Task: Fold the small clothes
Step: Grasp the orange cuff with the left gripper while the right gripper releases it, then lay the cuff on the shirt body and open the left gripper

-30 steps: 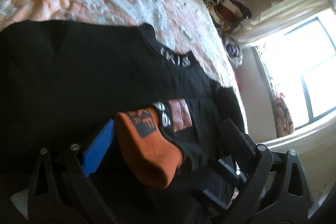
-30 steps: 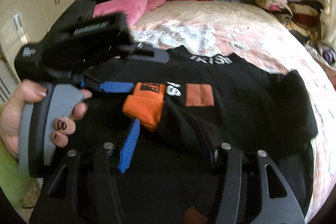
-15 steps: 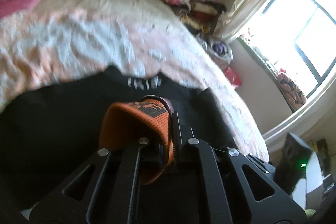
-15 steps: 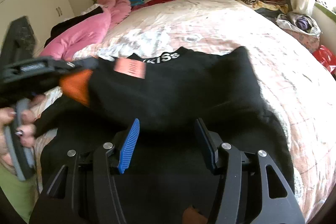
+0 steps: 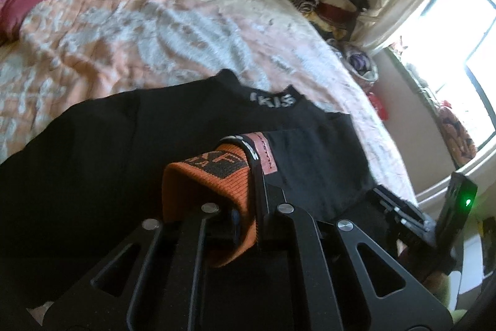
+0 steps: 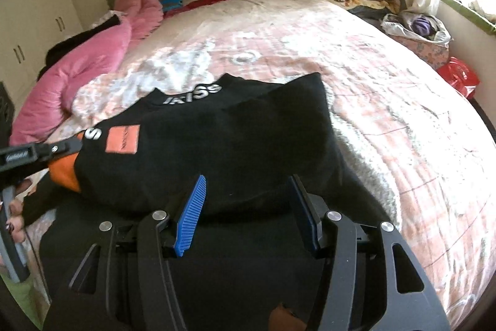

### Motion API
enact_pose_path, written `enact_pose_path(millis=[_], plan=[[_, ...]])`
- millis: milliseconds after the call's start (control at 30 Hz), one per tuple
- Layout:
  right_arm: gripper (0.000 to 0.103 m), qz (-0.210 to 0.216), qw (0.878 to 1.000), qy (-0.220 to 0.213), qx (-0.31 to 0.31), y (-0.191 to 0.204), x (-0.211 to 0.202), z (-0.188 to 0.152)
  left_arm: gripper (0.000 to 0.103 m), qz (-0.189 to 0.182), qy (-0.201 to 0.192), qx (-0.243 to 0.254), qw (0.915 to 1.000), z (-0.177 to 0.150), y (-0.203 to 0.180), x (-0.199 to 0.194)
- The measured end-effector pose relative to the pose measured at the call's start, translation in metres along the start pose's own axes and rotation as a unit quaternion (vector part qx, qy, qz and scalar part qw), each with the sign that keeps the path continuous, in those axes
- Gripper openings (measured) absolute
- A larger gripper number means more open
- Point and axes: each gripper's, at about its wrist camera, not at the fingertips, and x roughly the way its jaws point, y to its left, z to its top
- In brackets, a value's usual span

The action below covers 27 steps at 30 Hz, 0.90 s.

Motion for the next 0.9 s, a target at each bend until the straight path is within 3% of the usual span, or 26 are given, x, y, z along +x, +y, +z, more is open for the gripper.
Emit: enact_pose_path(millis=[67, 333, 467, 533, 633, 700, 800, 900], plan=[[0.053, -0.004, 1.0, 0.005, 0.002, -0.004, 0.005, 0.003, 0.013, 0.017, -0.007, 0.004, 0.9998, -0.002, 0.004, -0.005], [0.054, -0.017, 0.999, 0.03, -0.007, -0.002, 0.025, 0.007, 0.029, 0.073, -0.044, 0.049, 0.9952, -0.01, -0.01, -0.026], [0.058, -0.042, 0.997, 0.061, -0.009, -0.003, 0.042, 0.001, 0.034, 0.06, 0.013, 0.062, 0.9962, -0.027, -0.018, 0.006], [0.058, -0.047, 0.997, 0.059, -0.016, -0.001, 0.042, 0.0, 0.035, 0.085, 0.043, 0.056, 0.9939, -0.037, -0.01, 0.026], [0.068, -0.03, 0.998, 0.047, -0.011, -0.001, 0.032, 0.0, 0.035, 0.08, 0.046, 0.041, 0.9948, -0.04, -0.002, 0.028], [0.08, -0.02, 0.999, 0.033, -0.009, -0.001, 0.021, -0.001, 0.042, 0.082, 0.037, 0.043, 0.9951, -0.038, -0.004, 0.02], [0.082, -0.012, 1.0, 0.011, -0.006, 0.001, 0.006, 0.0, 0.052, 0.08, 0.027, 0.044, 0.9955, -0.042, -0.007, 0.011], [0.091, -0.004, 1.0, -0.003, -0.005, 0.006, -0.006, 0.0, 0.062, 0.09, 0.022, 0.044, 0.9947, -0.045, -0.009, 0.005]])
